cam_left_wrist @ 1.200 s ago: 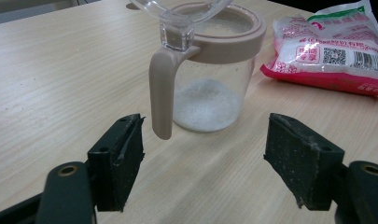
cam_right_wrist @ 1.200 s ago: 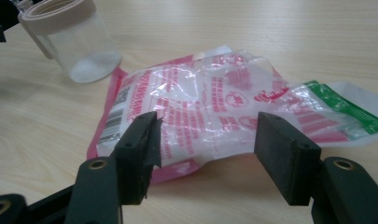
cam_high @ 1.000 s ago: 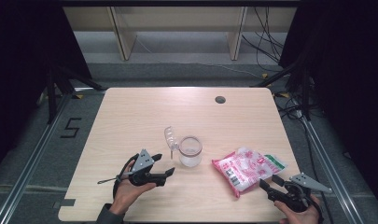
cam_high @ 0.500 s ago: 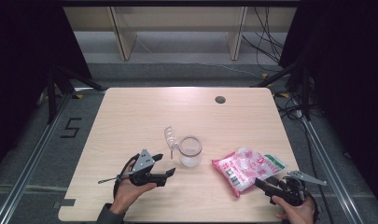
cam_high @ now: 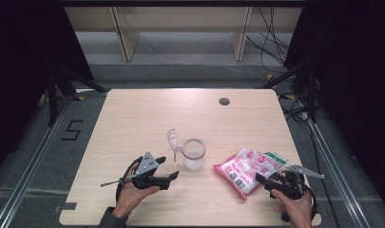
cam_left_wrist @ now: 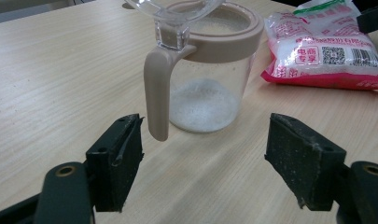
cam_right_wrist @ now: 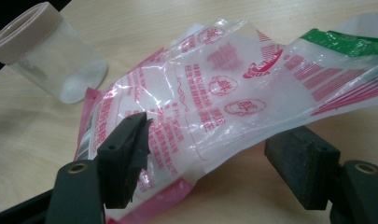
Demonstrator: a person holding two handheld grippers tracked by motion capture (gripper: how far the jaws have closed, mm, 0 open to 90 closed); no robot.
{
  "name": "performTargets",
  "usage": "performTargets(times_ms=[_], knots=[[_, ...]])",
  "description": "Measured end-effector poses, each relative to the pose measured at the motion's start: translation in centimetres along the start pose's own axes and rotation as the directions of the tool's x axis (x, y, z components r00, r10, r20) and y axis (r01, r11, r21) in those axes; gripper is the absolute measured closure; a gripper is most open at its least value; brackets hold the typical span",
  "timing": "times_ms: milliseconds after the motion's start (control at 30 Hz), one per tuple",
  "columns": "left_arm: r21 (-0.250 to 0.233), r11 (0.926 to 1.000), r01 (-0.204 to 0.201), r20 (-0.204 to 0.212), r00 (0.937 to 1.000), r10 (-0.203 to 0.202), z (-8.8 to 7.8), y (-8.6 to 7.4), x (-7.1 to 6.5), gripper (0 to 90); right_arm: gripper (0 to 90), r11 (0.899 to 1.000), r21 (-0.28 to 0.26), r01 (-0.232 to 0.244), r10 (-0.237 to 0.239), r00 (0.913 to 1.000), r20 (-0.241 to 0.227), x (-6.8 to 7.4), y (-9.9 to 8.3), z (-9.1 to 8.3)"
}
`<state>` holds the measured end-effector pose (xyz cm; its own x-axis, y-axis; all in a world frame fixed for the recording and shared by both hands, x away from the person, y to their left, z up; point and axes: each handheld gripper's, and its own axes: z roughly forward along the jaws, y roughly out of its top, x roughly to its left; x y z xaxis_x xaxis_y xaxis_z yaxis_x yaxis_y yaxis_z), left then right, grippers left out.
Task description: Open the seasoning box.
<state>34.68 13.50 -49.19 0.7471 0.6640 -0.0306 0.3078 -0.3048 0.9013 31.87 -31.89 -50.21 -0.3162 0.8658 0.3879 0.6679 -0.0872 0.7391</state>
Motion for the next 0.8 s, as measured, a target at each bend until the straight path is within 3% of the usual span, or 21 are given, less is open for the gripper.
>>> performTargets(times_ms=[67,100,167,200,233,267,333,367,400,467,500,533,633,667,700,733,767,800], knots=[[-0.002,1.0000,-0.002,0.001,1.0000,0.002,0.0,0.0,0.0,26.5,32.6,1.000,-0.022,0.013,-0.013,0.9998,-0.016,-0.2,0.2,0.6],[-0.002,1.0000,-0.004,0.003,1.0000,0.004,0.0,0.0,0.0,26.5,33.0,1.000,-0.008,-0.028,0.028,0.9996,0.000,0.1,0.4,0.6],[0.000,1.0000,0.000,0.000,1.0000,0.000,0.0,0.0,0.0,26.5,33.1,1.000,-0.016,-0.012,0.012,0.9999,-0.005,-0.1,0.7,1.1],[0.000,0.9998,0.017,-0.003,0.9998,-0.017,0.0,0.0,-0.1,26.5,33.0,0.999,-0.017,-0.031,0.031,0.9995,-0.004,0.0,0.8,1.4],[0.000,0.9999,0.014,-0.005,0.9999,-0.014,-0.1,0.0,0.0,26.5,33.1,1.000,-0.015,0.001,-0.001,1.0000,0.001,-0.3,1.1,1.6],[-0.001,0.9999,0.015,-0.005,0.9999,-0.015,-0.1,0.0,0.0,26.5,33.5,1.000,0.000,-0.027,0.027,0.9996,0.010,-0.1,1.1,1.7],[-0.007,0.9996,0.027,-0.001,0.9996,-0.027,-0.1,0.0,0.0,26.5,34.4,1.000,-0.002,-0.014,0.014,0.9998,0.014,-0.2,1.2,2.3],[-0.003,0.9997,0.023,-0.008,0.9997,-0.023,-0.1,0.0,0.0,26.5,34.7,0.999,-0.015,0.029,-0.029,0.9994,0.021,-0.6,1.3,2.7],[-0.004,0.9997,0.025,-0.008,0.9997,-0.025,-0.1,0.0,0.0,26.5,35.1,0.999,0.003,0.032,-0.032,0.9987,0.040,-0.5,1.4,2.7],[-0.005,0.9997,0.025,-0.007,0.9997,-0.025,-0.1,0.0,0.0,26.5,36.9,1.000,0.015,-0.019,0.019,0.9991,0.039,-0.2,1.6,2.9],[-0.007,0.9996,0.029,-0.002,0.9996,-0.029,-0.1,0.0,0.0,26.5,39.1,1.000,-0.002,-0.021,0.021,0.9988,0.043,-0.2,1.6,3.1],[-0.006,0.9996,0.028,-0.005,0.9996,-0.028,-0.1,0.0,0.0,26.5,41.5,0.999,-0.014,0.042,-0.041,0.9979,0.049,-0.7,1.8,3.3],[-0.008,0.9997,0.025,-0.002,0.9997,-0.025,-0.1,0.0,0.0,26.6,49.8,0.999,0.011,0.049,-0.050,0.9963,0.070,-0.6,2.1,3.3],[-0.008,0.9996,0.028,-0.002,0.9996,-0.028,-0.1,0.0,0.0,26.5,52.2,0.999,-0.011,0.050,-0.049,0.9969,0.061,-0.6,2.1,3.5],[-0.005,0.9996,0.029,-0.005,0.9996,-0.029,-0.1,0.0,0.0,26.5,54.7,0.999,0.004,-0.039,0.038,0.9968,0.071,0.1,2.1,3.3],[-0.005,0.9996,0.029,-0.005,0.9996,-0.029,-0.1,0.0,0.0,26.5,56.7,0.999,-0.022,0.047,-0.045,0.9956,0.082,-0.6,2.1,3.7],[-0.008,0.9995,0.029,-0.005,0.9996,-0.029,-0.1,0.0,0.0,26.5,59.0,1.000,-0.020,0.004,-0.002,0.9968,0.080,-0.3,2.1,3.7],[-0.008,0.9995,0.030,-0.004,0.9996,-0.030,-0.1,0.0,0.0,26.5,61.5,0.999,-0.009,0.044,-0.043,0.9962,0.076,-0.7,2.3,3.6]])
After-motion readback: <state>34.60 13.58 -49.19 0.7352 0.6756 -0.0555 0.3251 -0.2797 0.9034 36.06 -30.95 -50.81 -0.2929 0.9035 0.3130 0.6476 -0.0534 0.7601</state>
